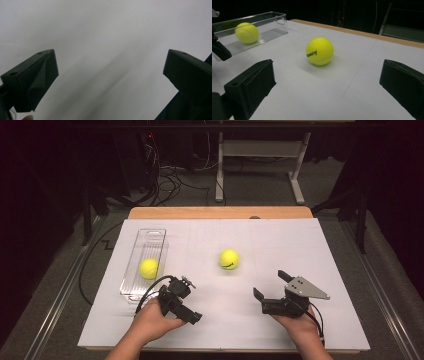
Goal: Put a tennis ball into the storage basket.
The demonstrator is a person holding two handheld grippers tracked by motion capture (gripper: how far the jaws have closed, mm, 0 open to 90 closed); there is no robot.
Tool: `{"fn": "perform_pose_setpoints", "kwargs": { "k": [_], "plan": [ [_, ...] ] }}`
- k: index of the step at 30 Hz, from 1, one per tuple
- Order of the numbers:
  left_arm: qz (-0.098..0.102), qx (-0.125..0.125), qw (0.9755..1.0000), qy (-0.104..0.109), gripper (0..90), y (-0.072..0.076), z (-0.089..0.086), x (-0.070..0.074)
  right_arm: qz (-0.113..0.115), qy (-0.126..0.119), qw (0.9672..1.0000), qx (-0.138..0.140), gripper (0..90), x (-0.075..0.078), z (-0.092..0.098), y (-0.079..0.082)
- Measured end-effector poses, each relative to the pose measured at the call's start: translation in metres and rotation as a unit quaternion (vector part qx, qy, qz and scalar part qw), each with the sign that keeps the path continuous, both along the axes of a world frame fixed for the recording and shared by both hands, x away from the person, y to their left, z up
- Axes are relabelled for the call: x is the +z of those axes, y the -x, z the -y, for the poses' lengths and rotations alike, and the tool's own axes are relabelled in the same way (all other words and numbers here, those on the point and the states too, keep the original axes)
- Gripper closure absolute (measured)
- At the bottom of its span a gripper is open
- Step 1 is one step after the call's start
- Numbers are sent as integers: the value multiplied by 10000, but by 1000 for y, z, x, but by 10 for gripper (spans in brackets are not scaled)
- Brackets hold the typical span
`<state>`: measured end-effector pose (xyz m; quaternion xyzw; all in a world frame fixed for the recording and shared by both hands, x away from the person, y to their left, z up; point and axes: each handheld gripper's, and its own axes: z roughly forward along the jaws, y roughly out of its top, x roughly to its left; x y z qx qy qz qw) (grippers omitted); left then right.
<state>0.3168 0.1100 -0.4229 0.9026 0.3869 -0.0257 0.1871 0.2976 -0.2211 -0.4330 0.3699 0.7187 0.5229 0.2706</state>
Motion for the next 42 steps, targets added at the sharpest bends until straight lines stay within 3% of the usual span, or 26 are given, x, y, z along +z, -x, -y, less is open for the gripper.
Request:
{"fn": "perform_pose_setpoints", "kwargs": {
  "k": [5, 14, 33, 42],
  "plan": [
    [9, -27, 10000, 11, 8, 0, 1, -1, 12, 82, 9999, 142, 4, 3, -7, -10],
    [1, -44, 10000, 41, 8, -3, 2, -1, -97, 241, 9996, 72, 18, 0, -24, -37],
    [-26, -116, 9999, 93, 8, -3, 2, 0, -414, 113, 9990, -132, 32, -10, -52, -85],
    [-23, -79, 9999, 140, 7, -4, 0, 1, -486, 214, 9985, -159, 31, -9, -70, -104]
  ]
}}
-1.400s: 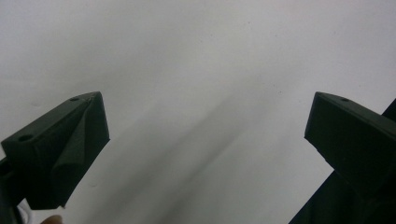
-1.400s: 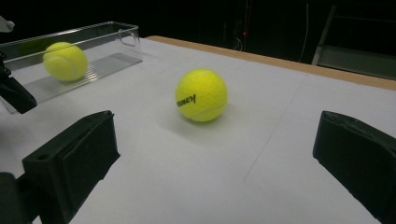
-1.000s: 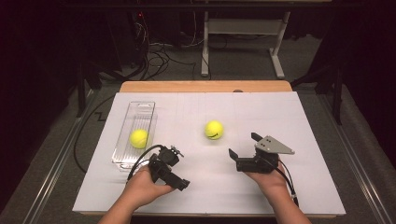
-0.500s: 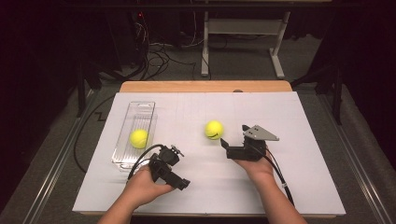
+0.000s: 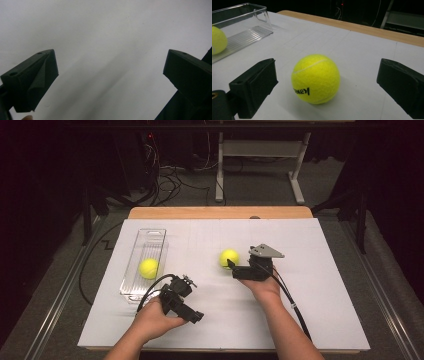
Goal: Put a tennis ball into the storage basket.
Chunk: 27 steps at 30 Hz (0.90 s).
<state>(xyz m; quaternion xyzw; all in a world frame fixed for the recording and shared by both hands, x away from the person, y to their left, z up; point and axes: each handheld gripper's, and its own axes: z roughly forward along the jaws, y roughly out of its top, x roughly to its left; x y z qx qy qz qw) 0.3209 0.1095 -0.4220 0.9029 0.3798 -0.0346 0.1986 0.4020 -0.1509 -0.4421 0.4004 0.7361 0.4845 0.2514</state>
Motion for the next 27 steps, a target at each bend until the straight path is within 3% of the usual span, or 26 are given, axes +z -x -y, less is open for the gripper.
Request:
{"fn": "perform_pose_setpoints", "kwargs": {
  "k": [3, 16, 27],
  "plan": [
    [13, 0, 10000, -3, 7, 0, -1, 0, 10, 41, 10000, -19, 30, -1, -5, -5],
    [63, -14, 10000, -55, 7, 2, 1, 0, -345, 113, 9993, 40, 30, -8, -30, -23],
    [51, -18, 10000, -72, 7, 2, 1, -1, -665, 259, 9974, -55, 78, -18, -33, -31]
  ]
}}
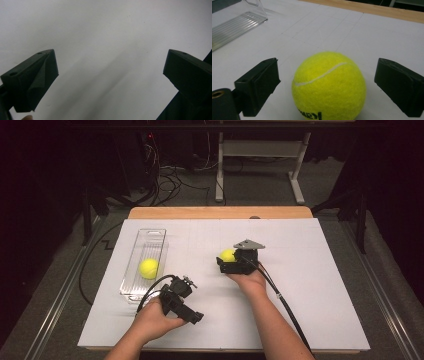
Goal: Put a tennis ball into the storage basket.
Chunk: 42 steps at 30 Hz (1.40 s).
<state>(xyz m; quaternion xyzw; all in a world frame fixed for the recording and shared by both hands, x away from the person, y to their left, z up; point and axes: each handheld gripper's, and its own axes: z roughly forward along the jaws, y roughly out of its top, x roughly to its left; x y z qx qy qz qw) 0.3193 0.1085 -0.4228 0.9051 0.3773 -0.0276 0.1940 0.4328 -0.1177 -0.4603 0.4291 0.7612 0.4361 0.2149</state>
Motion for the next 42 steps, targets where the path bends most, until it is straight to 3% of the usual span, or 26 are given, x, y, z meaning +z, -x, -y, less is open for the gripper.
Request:
{"fn": "perform_pose_setpoints", "kwargs": {
  "k": [7, 14, 19, 23, 29, 42],
  "plan": [
    [-13, -25, 10000, 0, 7, 0, 1, -1, -186, 163, 9996, -100, 132, -6, -1, -1],
    [-22, -4, 10000, 45, 7, 0, 0, 0, -349, 162, 9992, -97, 170, -10, -1, -3],
    [-23, -14, 10000, 38, 8, 0, 1, 0, -350, 201, 9992, -19, 258, -10, -1, -3],
    [-18, -11, 10000, 33, 8, 0, 1, 0, -267, 348, 9990, 7, 267, -10, -4, -2],
    [-19, -6, 10000, 54, 8, 0, 0, 0, -240, 346, 9991, -5, 273, -10, -5, -1],
    [-20, -30, 10000, 7, 8, 1, 2, -2, -106, 121, 9999, -5, 272, 5, -3, 8]
  ]
}}
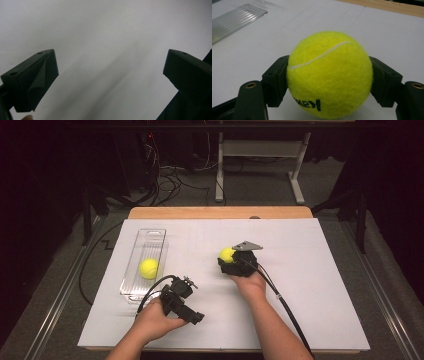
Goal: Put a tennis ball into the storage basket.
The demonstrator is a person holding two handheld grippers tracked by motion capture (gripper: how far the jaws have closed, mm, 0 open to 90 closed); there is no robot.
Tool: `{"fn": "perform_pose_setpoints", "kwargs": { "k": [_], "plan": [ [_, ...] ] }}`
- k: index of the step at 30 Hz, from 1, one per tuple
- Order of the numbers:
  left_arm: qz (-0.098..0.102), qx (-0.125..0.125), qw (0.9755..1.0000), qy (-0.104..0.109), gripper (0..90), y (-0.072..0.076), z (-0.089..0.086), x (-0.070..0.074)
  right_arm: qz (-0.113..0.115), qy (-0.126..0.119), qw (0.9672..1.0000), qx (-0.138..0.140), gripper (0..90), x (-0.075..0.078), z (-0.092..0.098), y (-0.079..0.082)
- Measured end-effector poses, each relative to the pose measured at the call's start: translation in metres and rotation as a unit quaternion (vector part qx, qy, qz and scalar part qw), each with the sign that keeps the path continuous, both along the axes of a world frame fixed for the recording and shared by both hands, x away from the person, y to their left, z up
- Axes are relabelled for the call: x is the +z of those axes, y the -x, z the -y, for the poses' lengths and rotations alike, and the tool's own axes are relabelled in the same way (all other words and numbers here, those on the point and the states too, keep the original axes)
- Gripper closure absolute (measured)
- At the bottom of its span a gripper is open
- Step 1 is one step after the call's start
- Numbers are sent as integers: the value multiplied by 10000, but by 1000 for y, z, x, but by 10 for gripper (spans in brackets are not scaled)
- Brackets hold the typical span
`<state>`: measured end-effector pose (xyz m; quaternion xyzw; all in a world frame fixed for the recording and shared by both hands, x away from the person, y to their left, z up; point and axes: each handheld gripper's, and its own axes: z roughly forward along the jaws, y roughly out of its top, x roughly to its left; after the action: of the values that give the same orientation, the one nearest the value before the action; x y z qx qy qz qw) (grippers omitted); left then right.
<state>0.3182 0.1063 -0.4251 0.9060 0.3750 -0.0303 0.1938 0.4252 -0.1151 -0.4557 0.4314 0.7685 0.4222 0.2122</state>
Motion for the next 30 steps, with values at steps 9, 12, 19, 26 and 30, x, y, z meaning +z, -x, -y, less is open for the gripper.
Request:
{"fn": "perform_pose_setpoints", "kwargs": {
  "k": [9, 12, 19, 26, 30],
  "plan": [
    [-30, 15, 10000, 21, 8, -1, -2, 0, 131, -70, 9999, 18, 272, 11, 7, 10],
    [-56, 5, 10000, 17, 8, -2, -2, -1, 171, -81, 9998, 72, 272, 11, 10, 15],
    [-68, 18, 10000, -21, 8, -3, -1, -2, 210, -181, 9996, 42, 271, 10, 17, 27],
    [-81, -14, 10000, -47, 9, -3, 0, -3, 276, -310, 9991, 123, 271, 12, 26, 41],
    [-62, -41, 10000, -55, 10, -2, 2, -3, 297, -331, 9989, 174, 272, 14, 30, 50]
  ]
}}
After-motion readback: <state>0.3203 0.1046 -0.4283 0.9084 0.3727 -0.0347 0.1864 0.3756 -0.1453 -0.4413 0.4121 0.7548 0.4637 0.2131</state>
